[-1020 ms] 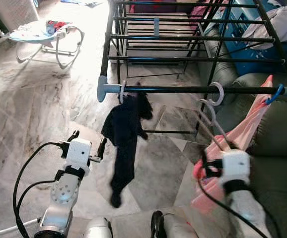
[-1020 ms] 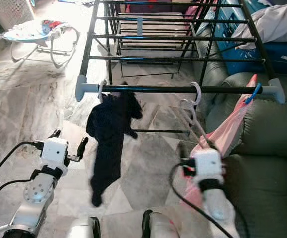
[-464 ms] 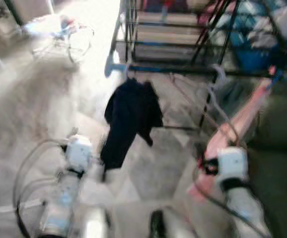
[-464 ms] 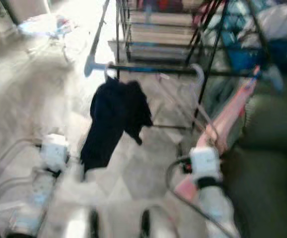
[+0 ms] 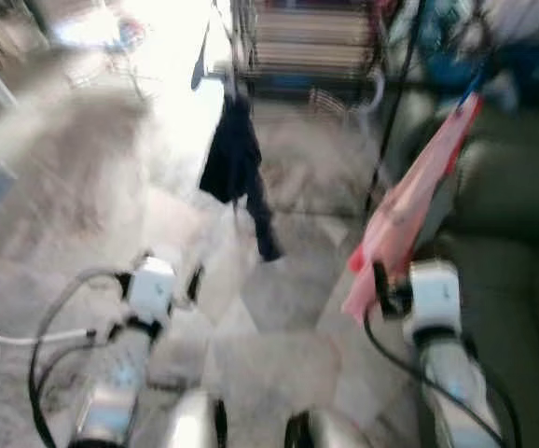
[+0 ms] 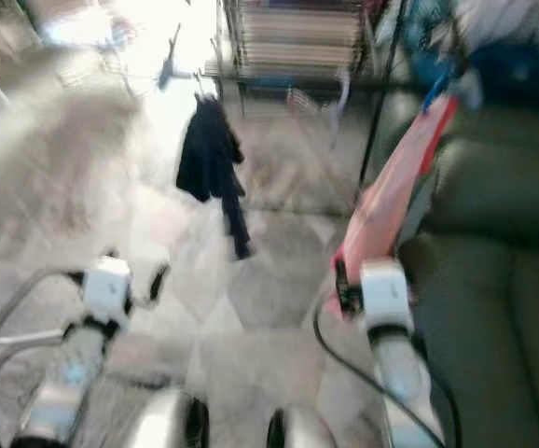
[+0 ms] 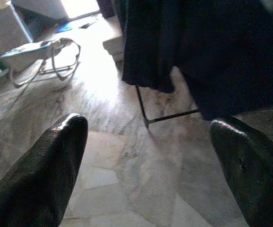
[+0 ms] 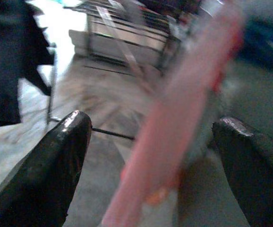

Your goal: Hang hanger

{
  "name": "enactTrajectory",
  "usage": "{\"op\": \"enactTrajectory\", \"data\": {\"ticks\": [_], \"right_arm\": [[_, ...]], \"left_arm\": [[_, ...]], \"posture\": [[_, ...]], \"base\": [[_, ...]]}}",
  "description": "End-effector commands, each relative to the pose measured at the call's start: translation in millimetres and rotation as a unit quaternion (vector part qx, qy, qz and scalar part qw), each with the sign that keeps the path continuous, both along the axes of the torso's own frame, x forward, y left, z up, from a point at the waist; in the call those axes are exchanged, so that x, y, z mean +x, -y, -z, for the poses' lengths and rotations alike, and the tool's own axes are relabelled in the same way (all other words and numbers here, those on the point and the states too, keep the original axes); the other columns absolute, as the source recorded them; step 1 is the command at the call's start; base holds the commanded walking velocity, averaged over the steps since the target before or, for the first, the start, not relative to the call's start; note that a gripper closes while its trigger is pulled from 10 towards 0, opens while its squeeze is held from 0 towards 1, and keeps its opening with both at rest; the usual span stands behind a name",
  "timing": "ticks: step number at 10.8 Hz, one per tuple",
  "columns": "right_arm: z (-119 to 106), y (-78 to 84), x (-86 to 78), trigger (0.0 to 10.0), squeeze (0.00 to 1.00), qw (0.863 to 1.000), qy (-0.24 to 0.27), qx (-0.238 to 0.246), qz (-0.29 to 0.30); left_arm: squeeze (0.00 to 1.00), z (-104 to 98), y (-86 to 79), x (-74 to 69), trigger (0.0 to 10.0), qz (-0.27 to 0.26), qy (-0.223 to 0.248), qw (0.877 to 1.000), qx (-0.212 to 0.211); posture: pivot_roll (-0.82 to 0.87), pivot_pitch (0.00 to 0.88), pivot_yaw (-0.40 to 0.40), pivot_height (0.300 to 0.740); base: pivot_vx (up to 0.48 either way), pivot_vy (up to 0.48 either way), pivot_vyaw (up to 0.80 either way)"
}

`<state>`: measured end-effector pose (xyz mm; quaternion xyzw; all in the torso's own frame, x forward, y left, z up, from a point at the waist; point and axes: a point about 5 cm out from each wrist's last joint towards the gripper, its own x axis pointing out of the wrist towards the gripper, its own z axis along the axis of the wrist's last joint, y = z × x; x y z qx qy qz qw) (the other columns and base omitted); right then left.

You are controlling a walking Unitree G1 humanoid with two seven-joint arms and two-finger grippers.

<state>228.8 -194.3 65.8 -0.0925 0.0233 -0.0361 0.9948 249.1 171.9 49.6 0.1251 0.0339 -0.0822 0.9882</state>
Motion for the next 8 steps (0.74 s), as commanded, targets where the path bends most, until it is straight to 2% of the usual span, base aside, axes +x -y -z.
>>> {"op": "enactTrajectory", "data": {"ticks": [1, 2, 4, 5, 6, 7, 8], "right_arm": [[0.6, 5.1, 0.7, 10.0, 0.0, 1.0, 0.003, 0.004, 0.019], [-2.6, 7.3, 6.1, 10.0, 0.0, 1.0, 0.009, -0.01, 0.021], [-1.0, 6.6, 13.2, 10.0, 0.0, 1.0, -0.004, -0.013, 0.004], [0.4, 3.6, 12.6, 10.0, 0.0, 1.0, -0.003, -0.01, -0.005], [2.3, 3.3, 13.1, 10.0, 0.0, 1.0, -0.01, -0.02, -0.012], [3.6, 8.1, 13.7, 10.0, 0.0, 0.999, -0.012, -0.031, 0.004], [3.5, 12.6, 13.1, 10.0, 0.0, 1.0, -0.009, -0.021, 0.01]], "left_arm": [[0.0, 1.5, -1.9, -2.3, 10.0, -0.004, -0.005, 1.0, 0.001], [0.0, 4.7, 4.8, -6.2, 10.0, 0.006, -0.008, 1.0, 0.0], [0.0, 5.9, 9.5, -3.2, 10.0, -0.001, -0.01, 1.0, -0.006], [0.0, 11.8, 6.6, -4.0, 10.0, 0.003, -0.032, 0.999, 0.011], [0.0, 23.7, 1.7, -8.2, 10.0, 0.019, -0.076, 0.994, 0.075], [0.0, 23.2, -7.2, -9.8, 10.0, 0.008, -0.068, 0.994, 0.081], [0.0, 9.9, -24.2, -8.5, 10.0, -0.049, -0.023, 0.998, 0.03]], "posture": [[-0.05, 0.139, -0.031, 0.74], [-0.05, 0.13, -0.036, 0.74], [-0.05, 0.126, -0.039, 0.74], [-0.05, 0.13, -0.035, 0.74], [-0.05, 0.13, -0.031, 0.74], [-0.05, 0.129, -0.034, 0.74], [-0.04, 0.137, -0.04, 0.74]], "base": [[-0.27, 0.0, 0.0], [-0.27, 0.0, 0.0], [-0.257, 0.0, 0.0], [0.0, 0.0, 0.0], [0.0, 0.0, 0.0], [0.0, 0.0, 0.0], [0.0, 0.0, 0.0]]}}
